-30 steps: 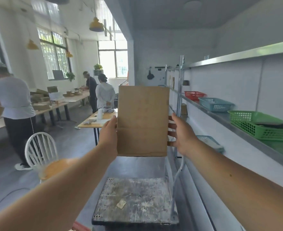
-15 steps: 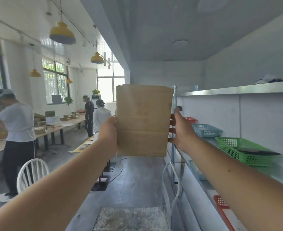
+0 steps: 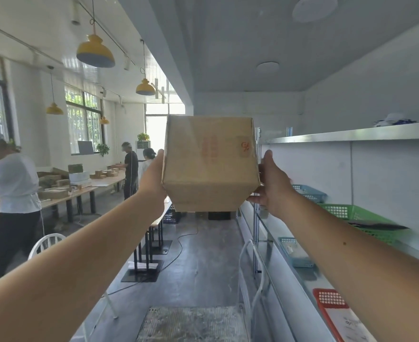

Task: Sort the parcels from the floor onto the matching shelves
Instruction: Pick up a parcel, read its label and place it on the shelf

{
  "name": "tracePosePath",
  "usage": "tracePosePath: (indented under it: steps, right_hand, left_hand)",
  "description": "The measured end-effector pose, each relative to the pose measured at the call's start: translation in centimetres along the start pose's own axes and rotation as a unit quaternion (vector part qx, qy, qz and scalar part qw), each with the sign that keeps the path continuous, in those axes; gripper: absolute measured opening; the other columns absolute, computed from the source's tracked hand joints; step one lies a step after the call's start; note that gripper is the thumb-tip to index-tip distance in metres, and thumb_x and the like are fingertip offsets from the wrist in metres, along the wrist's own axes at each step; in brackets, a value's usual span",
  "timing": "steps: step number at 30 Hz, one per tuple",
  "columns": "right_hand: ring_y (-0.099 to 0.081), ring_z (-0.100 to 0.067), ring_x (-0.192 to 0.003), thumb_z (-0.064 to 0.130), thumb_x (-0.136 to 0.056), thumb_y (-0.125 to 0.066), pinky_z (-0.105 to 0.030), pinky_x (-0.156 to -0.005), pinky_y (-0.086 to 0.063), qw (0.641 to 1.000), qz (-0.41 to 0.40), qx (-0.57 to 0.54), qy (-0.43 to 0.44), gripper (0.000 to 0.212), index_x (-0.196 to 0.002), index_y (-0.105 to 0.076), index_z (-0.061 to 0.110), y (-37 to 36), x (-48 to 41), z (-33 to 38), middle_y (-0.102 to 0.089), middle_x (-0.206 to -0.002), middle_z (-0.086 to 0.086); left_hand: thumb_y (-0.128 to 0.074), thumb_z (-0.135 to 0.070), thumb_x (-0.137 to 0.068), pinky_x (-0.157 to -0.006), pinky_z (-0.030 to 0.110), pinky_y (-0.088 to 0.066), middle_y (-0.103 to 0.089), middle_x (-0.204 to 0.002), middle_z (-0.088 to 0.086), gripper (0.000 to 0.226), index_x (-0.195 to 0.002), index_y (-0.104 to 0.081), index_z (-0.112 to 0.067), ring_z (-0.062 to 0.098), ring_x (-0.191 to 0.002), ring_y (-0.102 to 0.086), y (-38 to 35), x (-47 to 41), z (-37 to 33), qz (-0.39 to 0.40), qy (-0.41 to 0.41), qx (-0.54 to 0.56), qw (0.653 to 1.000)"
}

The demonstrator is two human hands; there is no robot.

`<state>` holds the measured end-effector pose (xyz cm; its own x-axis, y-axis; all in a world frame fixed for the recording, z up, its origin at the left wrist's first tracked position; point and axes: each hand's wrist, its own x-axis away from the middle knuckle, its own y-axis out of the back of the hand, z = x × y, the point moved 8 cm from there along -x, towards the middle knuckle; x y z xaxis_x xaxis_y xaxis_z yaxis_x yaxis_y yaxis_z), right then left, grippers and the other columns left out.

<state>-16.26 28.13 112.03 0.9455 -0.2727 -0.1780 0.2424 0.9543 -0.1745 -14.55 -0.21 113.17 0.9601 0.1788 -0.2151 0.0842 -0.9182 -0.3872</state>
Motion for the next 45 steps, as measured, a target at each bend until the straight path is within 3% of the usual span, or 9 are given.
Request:
tracePosePath:
  steps: [3,9,13,15,20,24,33,39,45]
  right_hand:
    - [-0.072,-0.027,-0.091,0.070,-0.104,-0.036,-0.037,-0.066,-0.062,1.000,0.008,0.002,-0.008,0.066,-0.121,-0.072,0.016,-0.3,0.0,0.1,-0.075,-0.102,-0.004]
    - [-0.073,-0.028,-0.092,0.062,-0.105,-0.048,-0.046,-0.079,-0.065,0.999,0.034,0.020,0.003,0.050,-0.100,-0.075,0.021,-0.7,0.0,0.0,-0.077,-0.098,-0.004]
    - [-0.077,-0.026,-0.088,0.067,-0.100,-0.053,-0.035,-0.062,-0.062,0.999,0.021,0.026,0.004,0.049,-0.112,-0.076,0.026,-0.3,-0.1,-0.7,-0.080,-0.087,0.002]
    - [-0.077,-0.024,-0.083,0.068,-0.101,-0.050,-0.032,-0.060,-0.059,0.999,0.021,0.025,0.004,0.051,-0.105,-0.077,0.026,-0.2,-0.3,-1.1,-0.080,-0.076,0.005]
    - [-0.075,-0.026,-0.082,0.070,-0.100,-0.051,-0.035,-0.069,-0.056,0.999,0.033,0.011,-0.005,0.054,-0.095,-0.076,0.023,-0.6,-0.4,-1.5,-0.081,-0.072,0.003]
    - [-0.073,-0.027,-0.084,0.075,-0.097,-0.050,-0.037,-0.074,-0.055,0.999,0.040,0.019,0.007,0.056,-0.095,-0.076,0.025,-0.8,-0.1,-1.3,-0.080,-0.073,0.002]
    - [-0.071,-0.025,-0.080,0.075,-0.099,-0.044,-0.036,-0.072,-0.053,0.998,0.060,0.012,-0.015,0.063,-0.098,-0.074,0.020,-0.4,1.2,-1.8,-0.078,-0.071,0.002]
    - [-0.062,-0.017,-0.054,0.075,-0.099,-0.043,-0.029,-0.061,-0.043,0.997,0.074,-0.014,-0.020,0.067,-0.072,-0.074,0.022,0.0,1.3,-2.1,-0.066,-0.056,0.005]
    - [-0.070,-0.017,-0.060,0.069,-0.098,-0.054,-0.028,-0.058,-0.047,0.995,0.096,-0.035,-0.005,0.052,-0.092,-0.078,0.024,0.1,1.8,-2.4,-0.080,-0.082,0.000]
  left_hand:
    - [-0.061,-0.044,-0.105,-0.072,0.026,-0.055,-0.078,-0.070,-0.010,0.028,-0.087,-0.074,-0.027,0.011,-0.072,-0.070,0.0,-0.1,0.1,0.026,-0.008,0.019,0.999]
    - [-0.057,-0.032,-0.108,-0.059,0.021,-0.052,-0.072,-0.072,-0.006,0.029,-0.083,-0.070,-0.023,0.006,-0.054,-0.069,-0.1,-0.1,0.4,0.039,-0.015,-0.021,0.999]
    - [-0.052,-0.019,-0.109,-0.040,0.014,-0.049,-0.072,-0.054,-0.006,0.032,-0.082,-0.068,-0.016,0.005,-0.041,-0.067,-0.6,0.4,0.9,0.053,0.004,-0.026,0.998]
    - [-0.049,-0.018,-0.107,-0.047,0.020,-0.056,-0.076,-0.074,0.001,0.032,-0.085,-0.072,-0.015,0.015,-0.057,-0.074,-0.2,0.4,1.3,0.049,0.019,-0.027,0.998]
    - [-0.056,-0.025,-0.086,-0.101,0.063,-0.059,-0.079,-0.122,0.016,0.036,-0.108,-0.083,-0.017,0.041,-0.117,-0.074,0.6,0.7,1.2,0.035,0.026,-0.008,0.999]
    - [-0.046,-0.015,-0.077,-0.107,0.073,-0.051,-0.080,-0.119,0.011,0.046,-0.088,-0.085,-0.036,0.043,-0.129,-0.068,1.3,0.5,1.0,0.026,-0.008,-0.001,1.000]
    - [-0.062,-0.035,-0.074,-0.111,0.064,-0.053,-0.077,-0.132,0.014,0.054,-0.121,-0.081,-0.018,0.041,-0.126,-0.071,1.9,1.1,2.5,0.022,0.039,0.012,0.999]
    - [-0.071,-0.037,-0.080,-0.096,0.041,-0.048,-0.075,-0.104,0.004,0.019,-0.074,-0.083,-0.022,0.025,-0.099,-0.065,1.3,1.8,2.6,0.046,0.029,0.046,0.997]
    - [-0.067,-0.041,-0.090,-0.094,0.038,-0.048,-0.076,-0.074,-0.012,0.020,-0.081,-0.077,-0.027,0.018,-0.096,-0.066,1.3,1.0,3.9,0.049,0.049,0.050,0.996]
